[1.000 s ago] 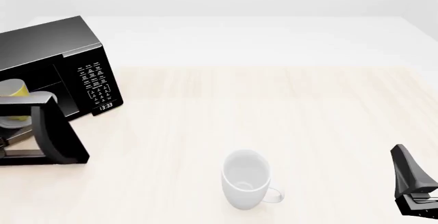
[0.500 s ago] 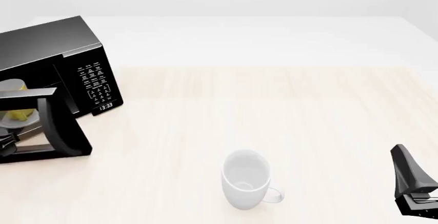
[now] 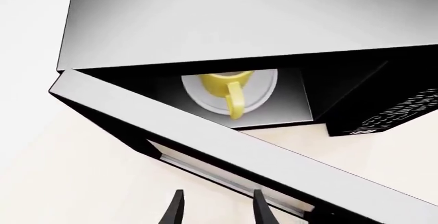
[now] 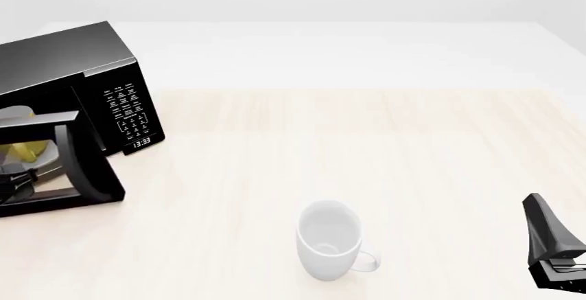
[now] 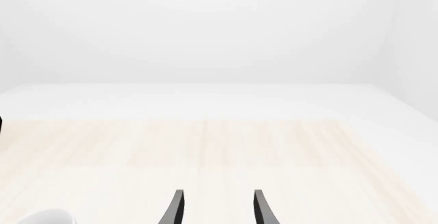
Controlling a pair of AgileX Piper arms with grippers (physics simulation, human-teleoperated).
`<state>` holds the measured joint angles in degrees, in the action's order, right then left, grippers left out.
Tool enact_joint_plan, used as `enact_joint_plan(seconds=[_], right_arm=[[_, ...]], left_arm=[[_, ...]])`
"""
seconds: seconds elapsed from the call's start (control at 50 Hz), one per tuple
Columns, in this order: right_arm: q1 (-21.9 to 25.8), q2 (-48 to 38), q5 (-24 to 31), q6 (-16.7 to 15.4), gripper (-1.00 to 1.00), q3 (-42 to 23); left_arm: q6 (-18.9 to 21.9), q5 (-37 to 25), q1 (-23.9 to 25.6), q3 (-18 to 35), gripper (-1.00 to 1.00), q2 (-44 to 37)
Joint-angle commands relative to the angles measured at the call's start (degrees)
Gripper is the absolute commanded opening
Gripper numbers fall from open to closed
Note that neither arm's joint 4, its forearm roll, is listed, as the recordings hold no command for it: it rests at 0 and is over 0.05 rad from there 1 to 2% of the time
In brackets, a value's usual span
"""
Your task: Put the yellow and white mug in the microwave and close it.
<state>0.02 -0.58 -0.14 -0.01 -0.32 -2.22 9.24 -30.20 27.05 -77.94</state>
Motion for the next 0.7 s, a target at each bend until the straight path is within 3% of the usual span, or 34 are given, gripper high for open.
enact_joint_plan(seconds=[0.02, 0.7], right_arm=[[0.01, 0.13, 0.03, 0.01, 1.00, 0.07], [0.00, 0.13, 0.03, 0.01, 1.00, 0.07]], left_arm=[[-1.97, -0.30, 0.70, 0.82, 1.00, 0.59], [-1.59, 0.52, 2.36, 4.78, 1.00, -4.21]])
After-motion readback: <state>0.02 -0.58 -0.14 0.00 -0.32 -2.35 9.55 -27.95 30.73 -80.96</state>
